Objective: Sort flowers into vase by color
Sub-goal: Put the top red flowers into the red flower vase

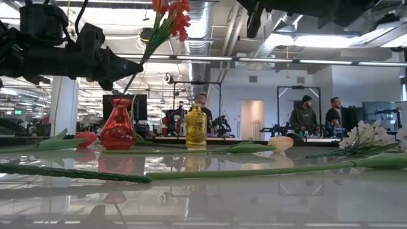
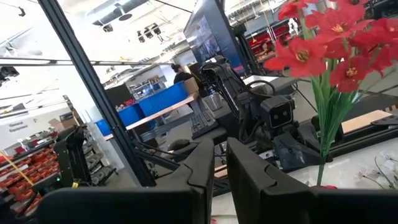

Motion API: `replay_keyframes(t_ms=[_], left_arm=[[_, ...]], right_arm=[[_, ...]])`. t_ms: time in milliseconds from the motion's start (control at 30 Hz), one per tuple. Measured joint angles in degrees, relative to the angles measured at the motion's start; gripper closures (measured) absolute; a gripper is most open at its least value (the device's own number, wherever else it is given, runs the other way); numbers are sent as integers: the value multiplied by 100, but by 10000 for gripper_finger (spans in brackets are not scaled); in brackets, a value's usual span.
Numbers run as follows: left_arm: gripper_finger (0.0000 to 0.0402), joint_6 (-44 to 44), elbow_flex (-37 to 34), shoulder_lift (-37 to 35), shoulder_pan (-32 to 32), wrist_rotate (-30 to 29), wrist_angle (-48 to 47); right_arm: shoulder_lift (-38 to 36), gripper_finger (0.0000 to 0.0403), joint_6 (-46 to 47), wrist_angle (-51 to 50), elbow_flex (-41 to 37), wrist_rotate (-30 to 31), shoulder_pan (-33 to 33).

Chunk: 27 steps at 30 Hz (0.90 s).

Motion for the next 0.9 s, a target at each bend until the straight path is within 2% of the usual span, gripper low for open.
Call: replay_keyframes(t_ms=[567, 900], left_arm=[[401, -124, -2, 0, -136, 48, -228], [357, -151, -2, -15, -133, -153, -246]], right_arm=[[-2, 332, 0, 4, -2, 1, 0], [-2, 332, 0, 2, -2, 2, 0]])
